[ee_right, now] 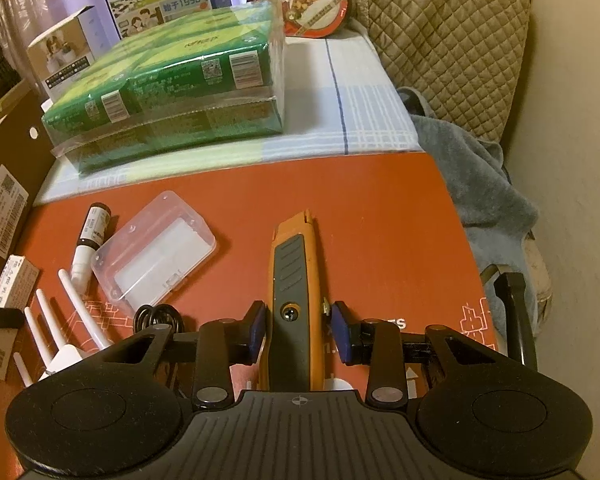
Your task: Organize rigid objects
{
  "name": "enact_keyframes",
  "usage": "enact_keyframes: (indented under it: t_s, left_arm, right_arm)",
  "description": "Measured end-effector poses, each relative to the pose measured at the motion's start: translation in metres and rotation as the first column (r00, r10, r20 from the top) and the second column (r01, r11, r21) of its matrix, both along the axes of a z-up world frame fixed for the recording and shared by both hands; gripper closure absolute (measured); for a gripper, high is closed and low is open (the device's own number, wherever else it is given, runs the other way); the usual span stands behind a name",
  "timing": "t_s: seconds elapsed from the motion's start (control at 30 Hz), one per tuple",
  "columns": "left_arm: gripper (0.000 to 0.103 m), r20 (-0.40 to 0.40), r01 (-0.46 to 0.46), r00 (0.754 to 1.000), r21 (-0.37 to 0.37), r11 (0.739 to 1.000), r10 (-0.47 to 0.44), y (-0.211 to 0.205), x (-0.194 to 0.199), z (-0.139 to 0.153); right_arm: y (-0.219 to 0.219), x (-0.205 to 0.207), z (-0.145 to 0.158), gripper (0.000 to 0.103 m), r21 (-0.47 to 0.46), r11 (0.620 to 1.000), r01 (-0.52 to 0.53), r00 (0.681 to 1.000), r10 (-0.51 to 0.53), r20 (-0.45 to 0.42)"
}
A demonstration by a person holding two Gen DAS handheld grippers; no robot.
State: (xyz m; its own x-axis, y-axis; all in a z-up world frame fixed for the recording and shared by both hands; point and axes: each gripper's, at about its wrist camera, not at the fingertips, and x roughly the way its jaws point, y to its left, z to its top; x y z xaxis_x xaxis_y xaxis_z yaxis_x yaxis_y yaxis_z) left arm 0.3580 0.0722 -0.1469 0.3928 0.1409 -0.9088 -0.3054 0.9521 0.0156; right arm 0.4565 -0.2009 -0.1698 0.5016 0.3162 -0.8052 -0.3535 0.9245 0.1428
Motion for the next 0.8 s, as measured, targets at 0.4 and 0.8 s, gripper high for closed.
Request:
enact_keyframes:
  t_s: [0.4,0.8]
  left_arm:
    - [0.069,0.010,-0.014,1.000,0.028,1.000,0.013,-0.005,-0.007,0.001]
    - [0.070,0.019,-0.021,1.000,0.026,0.999,0.021,-0.009,-0.018,0.000]
  right_arm:
    - [0.014,-0.007,-0.004,0.070,-0.102,0.994,-0.050,0.997,0.056,0.053]
    - [0.013,-0.010,-0.005,0.071,-0.096,0.994,-0.061,0.996,0.068,0.064]
